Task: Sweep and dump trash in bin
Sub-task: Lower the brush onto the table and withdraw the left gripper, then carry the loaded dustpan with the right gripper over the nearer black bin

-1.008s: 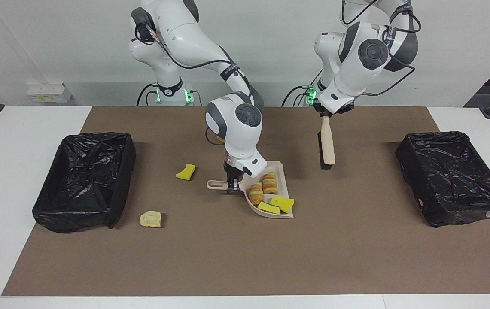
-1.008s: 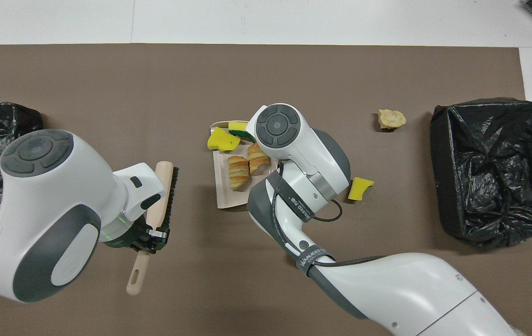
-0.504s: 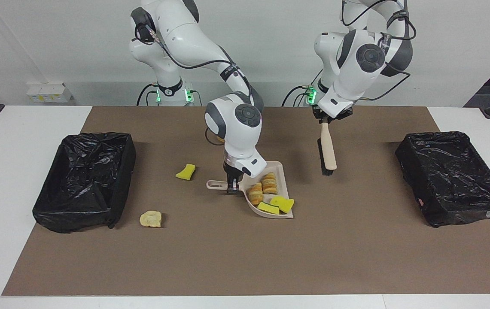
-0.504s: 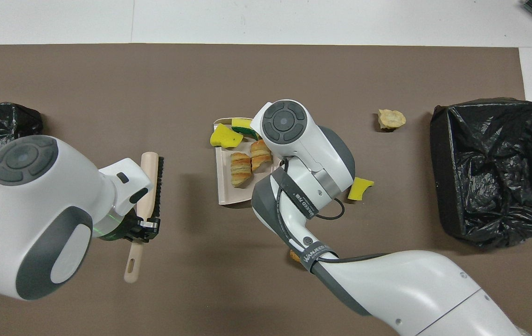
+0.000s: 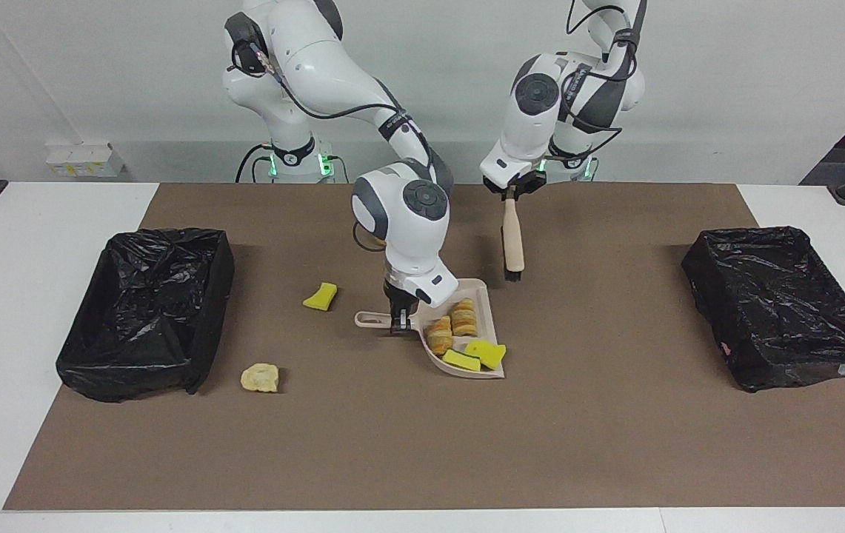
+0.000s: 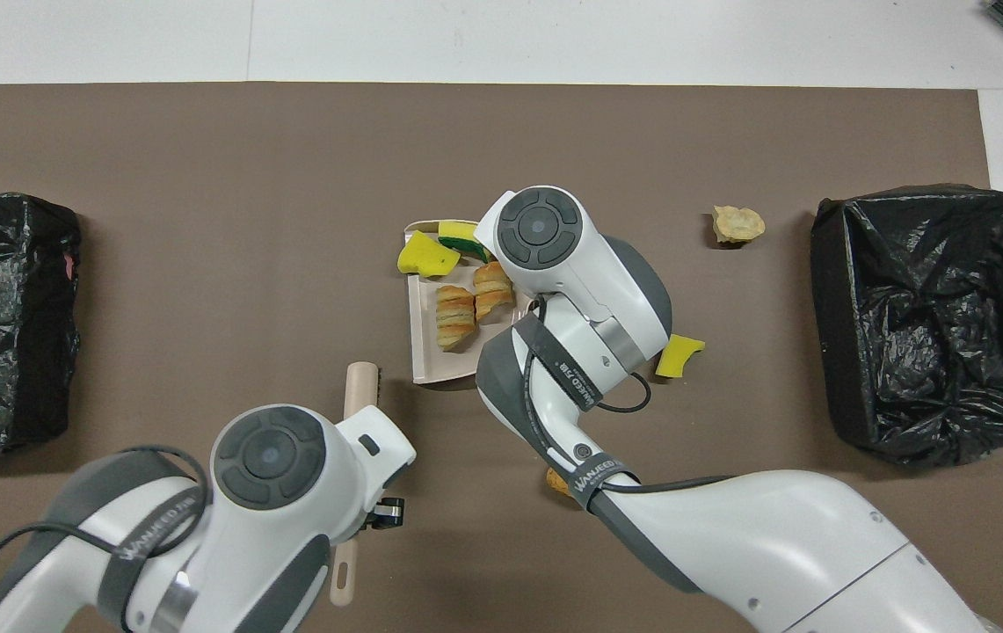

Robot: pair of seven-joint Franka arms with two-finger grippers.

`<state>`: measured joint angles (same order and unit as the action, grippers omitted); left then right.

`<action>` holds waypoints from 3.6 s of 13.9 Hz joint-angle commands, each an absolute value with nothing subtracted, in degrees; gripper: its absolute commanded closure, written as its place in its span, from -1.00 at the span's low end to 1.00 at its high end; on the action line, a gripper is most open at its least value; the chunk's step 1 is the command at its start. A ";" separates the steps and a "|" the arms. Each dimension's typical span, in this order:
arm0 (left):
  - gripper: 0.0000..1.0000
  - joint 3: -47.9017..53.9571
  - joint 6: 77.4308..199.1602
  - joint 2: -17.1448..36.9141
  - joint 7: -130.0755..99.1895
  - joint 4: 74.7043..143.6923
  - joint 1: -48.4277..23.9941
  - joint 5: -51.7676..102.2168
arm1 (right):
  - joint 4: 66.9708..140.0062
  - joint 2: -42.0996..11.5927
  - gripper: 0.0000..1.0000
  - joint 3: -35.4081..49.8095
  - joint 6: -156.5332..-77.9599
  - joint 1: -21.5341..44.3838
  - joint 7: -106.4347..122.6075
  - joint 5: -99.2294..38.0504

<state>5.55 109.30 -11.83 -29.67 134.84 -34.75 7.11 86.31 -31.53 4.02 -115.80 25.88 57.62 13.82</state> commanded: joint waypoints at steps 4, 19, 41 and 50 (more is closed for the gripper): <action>1.00 4.57 117.77 -13.98 -35.42 142.82 -41.30 10.01 | 87.28 -30.85 1.00 4.75 -117.25 24.87 58.80 12.39; 1.00 4.39 124.45 -15.21 -39.11 146.34 -45.44 14.68 | 86.93 -30.85 1.00 4.66 -117.25 24.00 60.38 10.81; -1.00 4.04 119.71 -12.57 -25.18 132.10 -20.60 10.46 | 91.67 -11.69 1.00 4.05 -111.00 -18.80 108.36 4.74; -1.00 3.96 102.96 -9.24 2.81 117.29 -2.73 0.98 | 98.24 -8.01 1.00 3.96 -117.48 -25.14 107.85 30.54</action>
